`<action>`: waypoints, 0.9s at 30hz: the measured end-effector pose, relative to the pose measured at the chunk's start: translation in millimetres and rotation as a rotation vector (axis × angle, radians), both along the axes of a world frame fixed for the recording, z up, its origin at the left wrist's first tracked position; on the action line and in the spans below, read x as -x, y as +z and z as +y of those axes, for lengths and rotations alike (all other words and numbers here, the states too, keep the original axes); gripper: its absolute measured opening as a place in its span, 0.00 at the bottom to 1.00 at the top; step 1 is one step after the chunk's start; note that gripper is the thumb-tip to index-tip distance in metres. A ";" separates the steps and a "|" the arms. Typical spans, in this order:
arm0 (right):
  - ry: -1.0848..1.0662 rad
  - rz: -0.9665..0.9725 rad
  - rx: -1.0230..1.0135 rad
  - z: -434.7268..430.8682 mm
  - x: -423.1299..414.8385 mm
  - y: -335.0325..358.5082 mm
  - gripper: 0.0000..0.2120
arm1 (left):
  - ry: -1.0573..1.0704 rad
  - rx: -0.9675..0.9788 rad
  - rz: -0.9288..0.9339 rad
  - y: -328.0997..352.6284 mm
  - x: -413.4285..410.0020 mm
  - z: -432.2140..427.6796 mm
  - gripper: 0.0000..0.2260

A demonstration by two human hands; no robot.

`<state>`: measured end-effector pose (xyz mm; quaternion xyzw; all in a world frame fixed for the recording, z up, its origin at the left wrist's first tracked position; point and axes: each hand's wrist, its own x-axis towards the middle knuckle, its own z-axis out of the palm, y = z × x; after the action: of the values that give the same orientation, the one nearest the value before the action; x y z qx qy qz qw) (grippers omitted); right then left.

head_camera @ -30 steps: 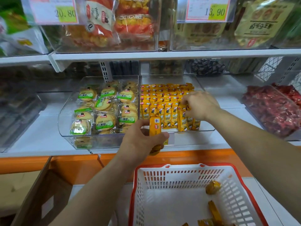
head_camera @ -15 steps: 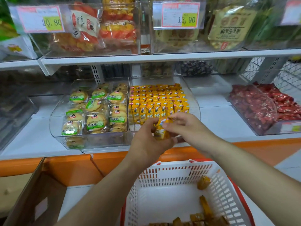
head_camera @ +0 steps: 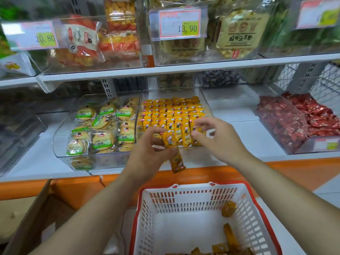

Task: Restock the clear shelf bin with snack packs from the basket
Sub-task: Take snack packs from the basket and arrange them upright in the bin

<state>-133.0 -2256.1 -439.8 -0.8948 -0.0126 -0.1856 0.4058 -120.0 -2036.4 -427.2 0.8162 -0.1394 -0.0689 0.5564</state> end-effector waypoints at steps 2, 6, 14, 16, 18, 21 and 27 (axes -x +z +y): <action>-0.157 -0.023 0.097 -17.7 -7.9 -6.6 0.27 | 0.037 -0.030 -0.057 8.3 -17.0 -6.1 0.17; -0.162 0.175 -0.024 -33.9 -18.6 -28.7 0.45 | 0.135 -0.175 -0.209 16.4 -72.1 -32.5 0.17; -0.078 0.079 0.036 -34.6 -26.1 -53.9 0.43 | -0.082 -0.600 -0.142 -52.4 -132.5 -59.8 0.19; -0.085 0.083 0.029 -35.1 -27.4 -56.0 0.43 | -0.086 -0.639 -0.192 -61.8 -135.8 -61.3 0.19; -0.090 0.090 0.022 -34.8 -27.7 -55.9 0.43 | -0.072 -0.630 -0.250 -65.1 -138.1 -63.8 0.20; -0.100 0.106 0.019 -35.1 -27.5 -55.3 0.45 | -0.053 -0.764 -0.376 -61.3 -140.2 -67.3 0.24; -0.112 0.120 -0.010 -33.3 -26.2 -53.8 0.45 | -0.205 -0.937 -0.684 -47.9 -145.1 -61.9 0.31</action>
<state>-106.8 -2289.4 -493.7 -0.9017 0.0626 -0.1541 0.3992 25.1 -2098.3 -475.1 0.9332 -0.3440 0.0905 0.0502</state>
